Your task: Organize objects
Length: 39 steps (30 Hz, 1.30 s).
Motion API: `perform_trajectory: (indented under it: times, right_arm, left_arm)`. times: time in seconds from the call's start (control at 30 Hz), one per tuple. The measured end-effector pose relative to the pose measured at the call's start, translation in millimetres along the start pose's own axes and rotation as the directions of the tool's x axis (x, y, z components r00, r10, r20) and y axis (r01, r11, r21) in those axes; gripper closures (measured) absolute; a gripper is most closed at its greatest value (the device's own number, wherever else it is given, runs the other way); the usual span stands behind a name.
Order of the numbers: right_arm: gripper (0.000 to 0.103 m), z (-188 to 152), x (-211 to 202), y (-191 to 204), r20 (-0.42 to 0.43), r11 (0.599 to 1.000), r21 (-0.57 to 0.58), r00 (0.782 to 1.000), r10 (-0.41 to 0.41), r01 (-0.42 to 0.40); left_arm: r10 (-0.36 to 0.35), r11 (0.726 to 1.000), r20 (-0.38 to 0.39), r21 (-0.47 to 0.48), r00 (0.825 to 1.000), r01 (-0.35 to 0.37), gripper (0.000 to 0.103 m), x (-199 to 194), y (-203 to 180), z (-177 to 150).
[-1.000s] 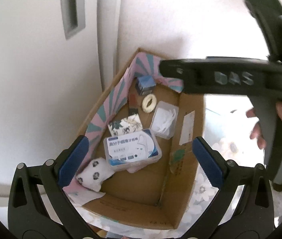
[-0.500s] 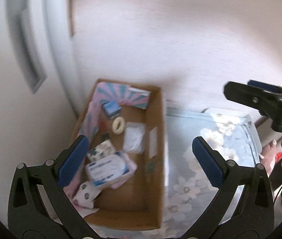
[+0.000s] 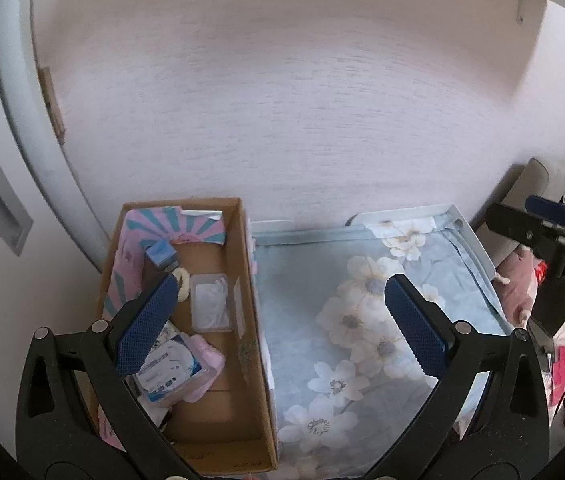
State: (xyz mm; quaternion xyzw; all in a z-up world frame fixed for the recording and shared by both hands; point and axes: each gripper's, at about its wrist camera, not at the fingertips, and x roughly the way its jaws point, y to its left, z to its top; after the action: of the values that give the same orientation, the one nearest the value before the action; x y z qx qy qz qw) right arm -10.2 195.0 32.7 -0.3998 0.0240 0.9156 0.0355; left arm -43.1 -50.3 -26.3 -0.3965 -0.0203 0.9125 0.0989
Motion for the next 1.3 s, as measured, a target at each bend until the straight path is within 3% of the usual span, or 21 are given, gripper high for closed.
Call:
perform_trajectory:
  times: [0.23, 1.3]
  right_arm:
    - [0.008, -15, 1, -11, -0.003, 1.0, 0.021, 1.0, -0.016, 0.016]
    - [0.007, -16, 6, -16, -0.001, 1.0, 0.018, 1.0, 0.024, -0.024]
  left_arm:
    - [-0.001, 1.0, 0.011, -0.011, 1.0, 0.001, 0.0, 6, -1, -5]
    - [0.029, 0.999, 0.034, -0.041, 0.999, -0.027, 0.0, 1, -1, -6]
